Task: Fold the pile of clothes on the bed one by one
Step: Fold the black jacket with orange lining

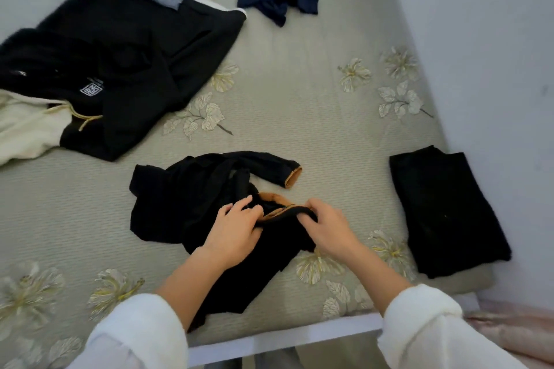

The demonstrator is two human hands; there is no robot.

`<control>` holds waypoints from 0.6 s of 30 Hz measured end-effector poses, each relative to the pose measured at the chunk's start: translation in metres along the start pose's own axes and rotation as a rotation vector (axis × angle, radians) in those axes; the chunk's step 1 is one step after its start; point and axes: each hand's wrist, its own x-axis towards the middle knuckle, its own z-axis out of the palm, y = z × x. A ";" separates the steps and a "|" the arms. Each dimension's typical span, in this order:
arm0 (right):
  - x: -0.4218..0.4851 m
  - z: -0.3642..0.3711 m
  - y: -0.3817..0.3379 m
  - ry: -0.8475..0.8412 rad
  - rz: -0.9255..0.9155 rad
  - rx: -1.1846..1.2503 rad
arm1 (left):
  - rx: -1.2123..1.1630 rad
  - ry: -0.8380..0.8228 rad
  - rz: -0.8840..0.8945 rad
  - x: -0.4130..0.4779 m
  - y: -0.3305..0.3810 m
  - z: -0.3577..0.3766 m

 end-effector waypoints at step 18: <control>-0.069 -0.175 -0.165 -0.151 -0.190 -0.134 | -0.116 0.442 0.045 -0.111 0.056 -0.298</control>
